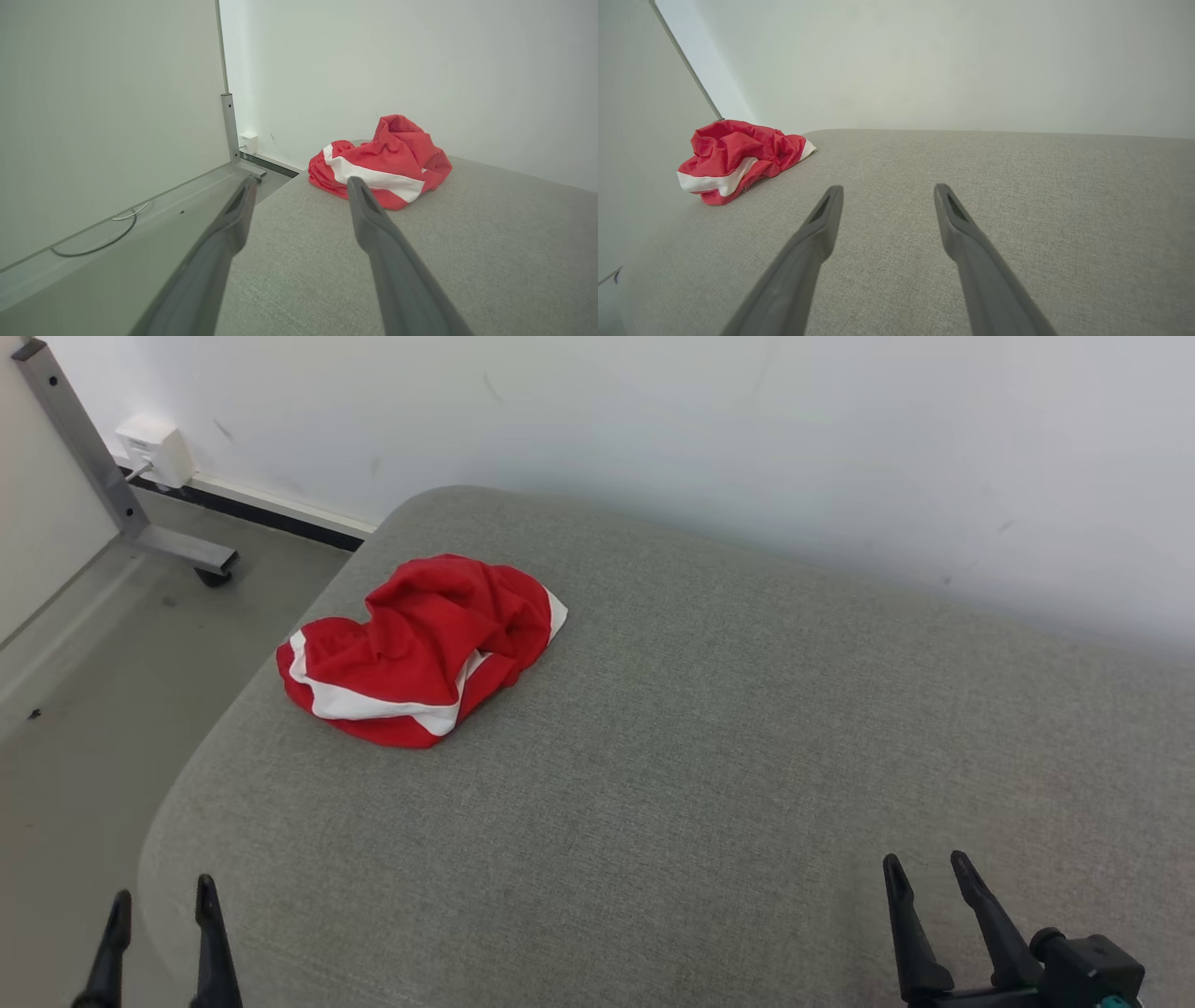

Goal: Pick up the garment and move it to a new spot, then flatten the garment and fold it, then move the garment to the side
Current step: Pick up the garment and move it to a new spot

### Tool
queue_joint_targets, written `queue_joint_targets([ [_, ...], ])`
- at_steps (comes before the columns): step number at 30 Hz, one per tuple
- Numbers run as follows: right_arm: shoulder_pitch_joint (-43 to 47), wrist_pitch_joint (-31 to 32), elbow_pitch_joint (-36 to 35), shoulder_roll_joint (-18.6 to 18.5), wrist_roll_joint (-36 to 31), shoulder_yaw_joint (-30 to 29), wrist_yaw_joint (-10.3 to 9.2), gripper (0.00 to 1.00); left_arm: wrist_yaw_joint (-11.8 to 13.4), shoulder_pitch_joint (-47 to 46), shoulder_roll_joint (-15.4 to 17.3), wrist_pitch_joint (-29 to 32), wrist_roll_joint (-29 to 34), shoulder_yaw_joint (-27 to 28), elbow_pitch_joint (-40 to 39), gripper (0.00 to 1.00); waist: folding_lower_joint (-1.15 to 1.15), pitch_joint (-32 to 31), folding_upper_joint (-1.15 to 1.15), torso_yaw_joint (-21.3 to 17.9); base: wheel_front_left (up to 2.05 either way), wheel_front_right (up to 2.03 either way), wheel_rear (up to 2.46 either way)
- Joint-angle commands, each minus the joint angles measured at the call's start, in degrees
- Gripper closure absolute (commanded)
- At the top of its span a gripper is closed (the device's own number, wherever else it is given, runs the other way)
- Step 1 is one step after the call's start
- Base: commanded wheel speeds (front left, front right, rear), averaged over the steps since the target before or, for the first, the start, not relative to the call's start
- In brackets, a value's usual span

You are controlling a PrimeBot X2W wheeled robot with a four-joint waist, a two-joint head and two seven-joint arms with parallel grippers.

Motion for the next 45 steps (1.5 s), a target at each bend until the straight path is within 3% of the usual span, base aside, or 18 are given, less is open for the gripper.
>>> queue_joint_targets([
  [1, -0.9, 0.2, -0.4, -0.6, -0.3, -0.2, -0.15, 0.0, -0.1, -2.3, 0.7, -0.2, -0.4, 0.4, 0.6, 0.0, 0.0, 1.2, 0.0, -1.3, 0.0, 0.0, 0.0],
  [12, -3.5, 1.4, -2.9, -3.0, -1.1, -2.1, -0.15, 0.0, -0.3, -17.9, 4.4, 0.5, -3.1, 1.3, 4.2, 0.0, 0.0, 8.1, 0.0, -8.4, 0.0, 0.0, 0.0],
  [25, -7.1, 1.4, -7.5, -4.5, -2.1, -8.0, -0.15, 0.0, 0.4, -36.1, 12.6, 4.8, -4.6, 3.2, 9.9, 0.0, 0.0, 19.2, 0.0, -19.5, 0.0, 0.0, 0.0],
  [30, -7.9, 1.0, -8.3, -4.1, -2.3, -9.1, -0.15, 0.0, 0.3, -40.1, 15.3, 7.6, -4.6, 2.9, 13.5, 0.0, 0.0, 22.1, 0.0, -21.6, 0.0, 0.0, 0.0],
  [38, -9.5, 0.8, -9.0, -3.7, -2.9, -9.5, -0.15, 0.0, 0.2, -44.4, 18.6, 15.4, -5.7, 2.4, 26.4, 0.0, 0.0, 24.6, 0.0, -23.6, 0.0, 0.0, 0.0],
  [45, -10.1, 0.5, -8.5, -3.3, -3.2, -9.6, -0.15, 0.0, -0.5, -45.6, 19.1, 24.6, -8.8, 2.1, 35.4, 0.0, 0.0, 24.3, 0.0, -24.3, 0.0, 0.0, 0.0],
])
